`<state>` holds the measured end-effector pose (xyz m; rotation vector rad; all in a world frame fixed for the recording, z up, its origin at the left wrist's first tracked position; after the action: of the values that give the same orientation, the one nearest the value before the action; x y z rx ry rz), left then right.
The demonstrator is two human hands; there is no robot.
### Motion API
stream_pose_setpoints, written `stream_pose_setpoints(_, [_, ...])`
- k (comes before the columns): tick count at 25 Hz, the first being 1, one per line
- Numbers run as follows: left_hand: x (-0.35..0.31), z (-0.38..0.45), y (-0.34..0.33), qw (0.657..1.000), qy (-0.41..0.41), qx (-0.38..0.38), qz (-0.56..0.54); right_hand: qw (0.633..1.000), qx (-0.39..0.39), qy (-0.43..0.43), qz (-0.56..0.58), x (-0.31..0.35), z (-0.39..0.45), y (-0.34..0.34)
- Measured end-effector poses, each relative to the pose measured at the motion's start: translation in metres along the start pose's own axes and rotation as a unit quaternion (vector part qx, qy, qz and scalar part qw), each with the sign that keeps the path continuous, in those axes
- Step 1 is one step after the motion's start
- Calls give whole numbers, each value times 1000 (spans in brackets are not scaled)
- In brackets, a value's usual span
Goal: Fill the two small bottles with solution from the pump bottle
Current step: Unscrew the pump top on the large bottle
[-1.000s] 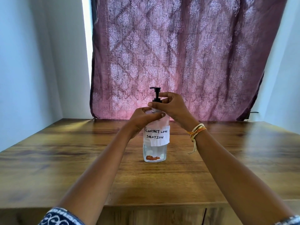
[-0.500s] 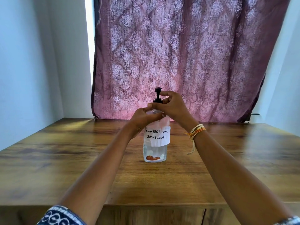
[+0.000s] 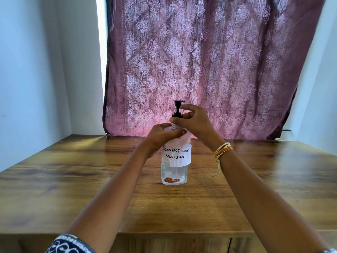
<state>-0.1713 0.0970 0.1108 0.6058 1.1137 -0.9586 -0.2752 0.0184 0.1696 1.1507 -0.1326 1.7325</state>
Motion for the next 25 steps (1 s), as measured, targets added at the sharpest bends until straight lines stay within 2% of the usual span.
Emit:
stream_pose_setpoints(2, [0, 0, 0, 1000, 1, 4, 2, 999, 21, 4, 39, 0, -1, 0])
stream_pose_setpoints(5, [2, 2, 1, 1000, 1, -3, 4, 998, 42, 23, 37, 5, -1, 0])
stream_pose_setpoints(9, [1, 1, 2, 1000, 2, -11, 4, 999, 8, 8, 40, 2, -2, 1])
stream_pose_setpoints(15, [-3, -3, -2, 1000, -11, -7, -16, 986, 62, 9, 154, -4, -1, -1])
stream_pose_setpoints(19, [-4, -5, -2, 1000, -14, -5, -11, 992, 51, 9, 114, 2, 0, -4])
stream_pose_setpoints(25, [-4, -5, -2, 1000, 5, -10, 7, 983, 42, -17, 180, 14, 8, 13])
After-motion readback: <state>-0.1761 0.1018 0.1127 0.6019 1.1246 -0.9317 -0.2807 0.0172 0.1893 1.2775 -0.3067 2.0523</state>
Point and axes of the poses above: each hand's wrist, its own z-axis towards the middle knuckle, its own y-axis out of the back of the hand, x = y × z, the point moved 6 cm from there along z, towards the middle knuckle, and after that the axes turned 10 degrees about -z, right-handed, at the moved point
